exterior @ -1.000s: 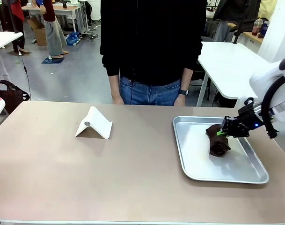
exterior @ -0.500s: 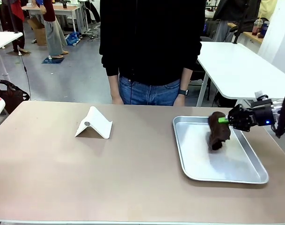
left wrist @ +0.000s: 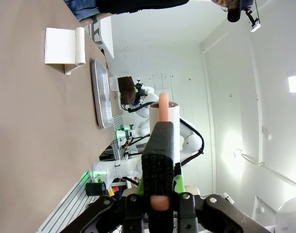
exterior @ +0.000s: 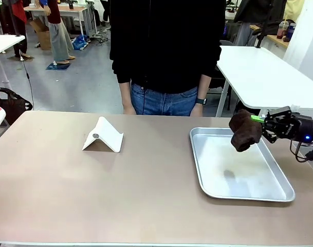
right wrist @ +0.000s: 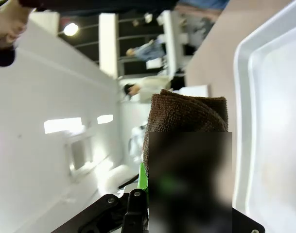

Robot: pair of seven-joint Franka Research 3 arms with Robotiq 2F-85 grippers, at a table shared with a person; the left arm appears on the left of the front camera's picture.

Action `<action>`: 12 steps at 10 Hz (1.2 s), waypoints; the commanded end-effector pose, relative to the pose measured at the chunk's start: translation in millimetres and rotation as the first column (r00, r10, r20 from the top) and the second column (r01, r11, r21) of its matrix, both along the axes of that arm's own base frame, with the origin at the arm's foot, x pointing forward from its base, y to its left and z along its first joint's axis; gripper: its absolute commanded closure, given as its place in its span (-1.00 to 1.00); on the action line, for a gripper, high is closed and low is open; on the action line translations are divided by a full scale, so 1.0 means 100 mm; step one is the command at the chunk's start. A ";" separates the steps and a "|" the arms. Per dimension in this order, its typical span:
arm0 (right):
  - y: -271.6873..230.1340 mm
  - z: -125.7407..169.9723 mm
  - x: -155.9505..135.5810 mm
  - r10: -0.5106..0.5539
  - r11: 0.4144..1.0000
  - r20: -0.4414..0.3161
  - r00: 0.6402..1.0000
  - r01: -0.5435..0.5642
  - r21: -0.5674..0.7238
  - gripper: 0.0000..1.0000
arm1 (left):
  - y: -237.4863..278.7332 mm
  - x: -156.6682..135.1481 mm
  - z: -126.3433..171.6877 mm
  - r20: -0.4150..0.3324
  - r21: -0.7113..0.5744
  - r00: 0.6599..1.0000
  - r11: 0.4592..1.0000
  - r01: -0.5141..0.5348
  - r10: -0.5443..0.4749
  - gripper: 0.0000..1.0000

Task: Clean the surface of the table.
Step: Clean the area not pointed to by the person, then return the Lint Roller and towel to their original positions.

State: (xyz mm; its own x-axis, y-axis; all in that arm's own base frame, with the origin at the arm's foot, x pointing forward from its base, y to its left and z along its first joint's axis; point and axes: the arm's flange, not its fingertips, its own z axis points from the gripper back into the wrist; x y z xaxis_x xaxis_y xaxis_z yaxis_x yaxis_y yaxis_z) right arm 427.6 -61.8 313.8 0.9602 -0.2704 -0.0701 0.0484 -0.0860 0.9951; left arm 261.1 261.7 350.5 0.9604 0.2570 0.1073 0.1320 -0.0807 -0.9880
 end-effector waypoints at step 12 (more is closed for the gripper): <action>-0.05 0.04 -0.08 0.044 0.998 0.016 0.999 -0.045 0.048 0.77 | -0.03 0.00 0.05 -0.009 -0.013 1.000 1.000 -0.009 0.009 0.55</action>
